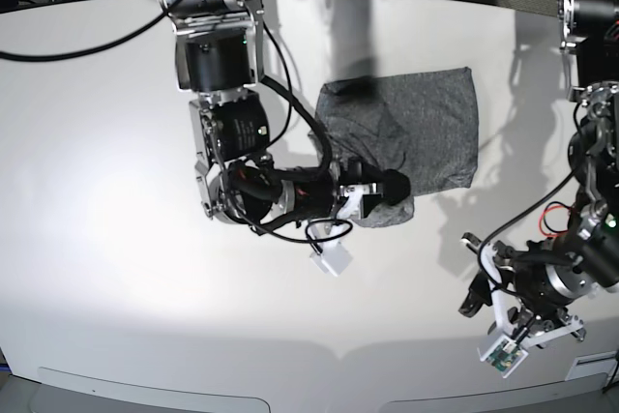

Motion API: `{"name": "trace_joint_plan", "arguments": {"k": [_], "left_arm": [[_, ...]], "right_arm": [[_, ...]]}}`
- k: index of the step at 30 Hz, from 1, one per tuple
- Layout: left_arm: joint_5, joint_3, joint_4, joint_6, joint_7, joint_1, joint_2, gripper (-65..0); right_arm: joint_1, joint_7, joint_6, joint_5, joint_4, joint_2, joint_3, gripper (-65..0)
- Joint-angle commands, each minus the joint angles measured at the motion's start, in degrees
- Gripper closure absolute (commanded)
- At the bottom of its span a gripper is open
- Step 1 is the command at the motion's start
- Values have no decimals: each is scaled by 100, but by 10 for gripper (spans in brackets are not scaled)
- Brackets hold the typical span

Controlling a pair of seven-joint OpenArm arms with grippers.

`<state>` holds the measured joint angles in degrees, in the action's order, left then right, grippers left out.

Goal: Fold the T-shirt properly
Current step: 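Fold the held end with the right gripper over onto the stack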

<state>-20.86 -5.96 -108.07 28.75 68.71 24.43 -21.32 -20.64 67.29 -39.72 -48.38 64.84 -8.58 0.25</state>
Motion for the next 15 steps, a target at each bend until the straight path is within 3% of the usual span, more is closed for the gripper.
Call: {"name": "trace_joint_plan", "arguments": {"k": [1,7,10,15], "left_arm": [[-109,33,-107,-31,-101,140,-46,-260],[-317,33,-125,-26,26,140,-50,-260],[-293,33,-188,-20,24,140,-66,-260],[-302,33,-197,-24,28,109,-63,-260]], "right_arm": [[-155,-85,-28,-216,81,-42,-44,0],[-157,-229,-28,-603,81,-42,-389,0],[-157,-411,-28,-396,81,-42,-752,0],[-157,-1438,-28,424,81,-42,-1456,0]]}}
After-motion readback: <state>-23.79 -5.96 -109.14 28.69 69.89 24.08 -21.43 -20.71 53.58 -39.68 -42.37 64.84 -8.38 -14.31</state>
